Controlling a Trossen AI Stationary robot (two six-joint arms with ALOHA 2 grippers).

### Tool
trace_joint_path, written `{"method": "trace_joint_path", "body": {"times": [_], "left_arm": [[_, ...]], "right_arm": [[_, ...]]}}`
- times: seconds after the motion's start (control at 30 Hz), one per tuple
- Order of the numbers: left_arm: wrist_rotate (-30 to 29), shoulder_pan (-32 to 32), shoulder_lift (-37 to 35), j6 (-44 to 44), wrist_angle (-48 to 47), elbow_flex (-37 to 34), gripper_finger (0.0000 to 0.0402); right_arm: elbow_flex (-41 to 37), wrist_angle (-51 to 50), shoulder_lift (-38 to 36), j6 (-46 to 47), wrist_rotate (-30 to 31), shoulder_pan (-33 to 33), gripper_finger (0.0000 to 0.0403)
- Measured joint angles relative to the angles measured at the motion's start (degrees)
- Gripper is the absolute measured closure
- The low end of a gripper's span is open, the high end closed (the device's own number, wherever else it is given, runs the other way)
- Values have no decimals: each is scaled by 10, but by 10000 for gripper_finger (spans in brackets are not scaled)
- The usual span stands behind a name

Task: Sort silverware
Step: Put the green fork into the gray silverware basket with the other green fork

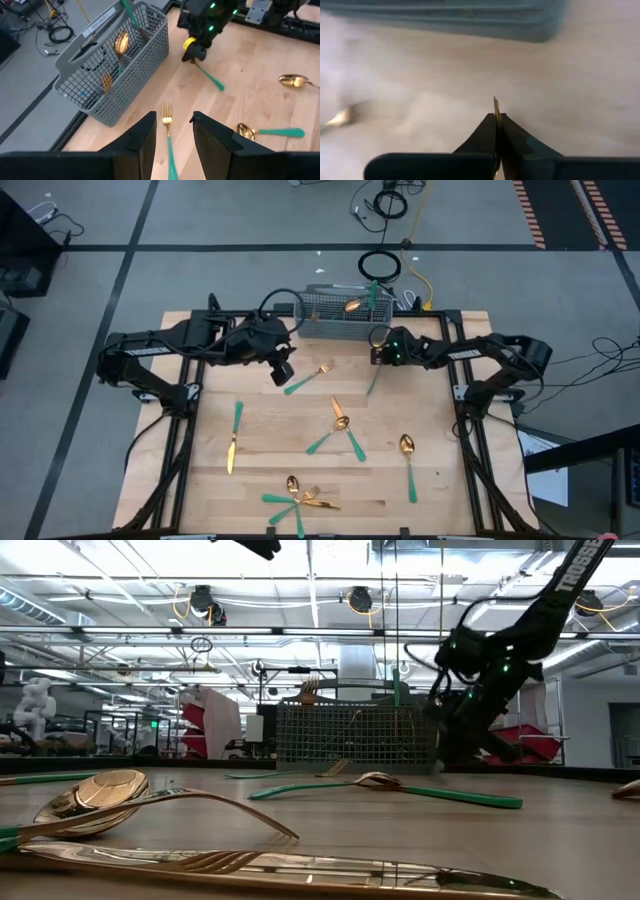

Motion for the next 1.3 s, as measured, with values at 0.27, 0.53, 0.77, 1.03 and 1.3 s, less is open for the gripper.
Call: {"method": "trace_joint_path", "body": {"times": [0.27,0.53,0.77,1.03,1.3], "left_arm": [[0,0,-2,-4,-19,0,268],[-1,-2,-19,-5,2,0,268],[-2,-13,-48,-20,0,0,268],[-34,-36,-72,-20,-18,0,268],[-63,-44,-75,-20,-58,0,268]], "right_arm": [[83,-46,-107,-30,95,107,402],[404,-108,-19,-397,231,116,403],[628,4,160,-702,293,95,403],[693,95,280,-708,293,78,403],[693,197,350,-709,260,76,403]]}}
